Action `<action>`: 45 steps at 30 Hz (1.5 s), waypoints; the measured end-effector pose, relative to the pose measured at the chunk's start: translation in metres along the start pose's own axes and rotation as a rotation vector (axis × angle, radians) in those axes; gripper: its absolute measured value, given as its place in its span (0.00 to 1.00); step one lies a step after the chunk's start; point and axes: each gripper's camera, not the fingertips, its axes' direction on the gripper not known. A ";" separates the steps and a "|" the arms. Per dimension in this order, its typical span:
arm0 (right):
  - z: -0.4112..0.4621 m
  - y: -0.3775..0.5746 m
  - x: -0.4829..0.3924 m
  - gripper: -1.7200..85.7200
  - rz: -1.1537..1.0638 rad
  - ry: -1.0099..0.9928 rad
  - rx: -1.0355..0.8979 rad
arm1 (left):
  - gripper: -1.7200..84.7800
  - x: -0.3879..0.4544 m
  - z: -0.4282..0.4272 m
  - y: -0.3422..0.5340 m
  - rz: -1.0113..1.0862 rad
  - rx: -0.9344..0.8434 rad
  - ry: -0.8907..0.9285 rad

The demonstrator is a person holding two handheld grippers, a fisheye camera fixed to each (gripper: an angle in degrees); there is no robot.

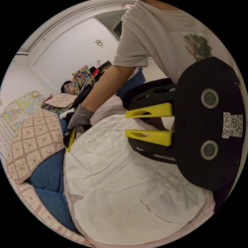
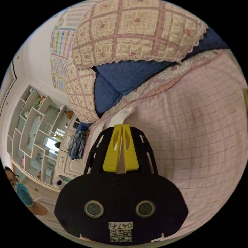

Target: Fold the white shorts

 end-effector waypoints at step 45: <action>0.056 0.379 -0.337 0.02 -0.743 0.395 -0.307 | 0.08 0.026 -0.046 0.094 -0.032 0.224 -0.136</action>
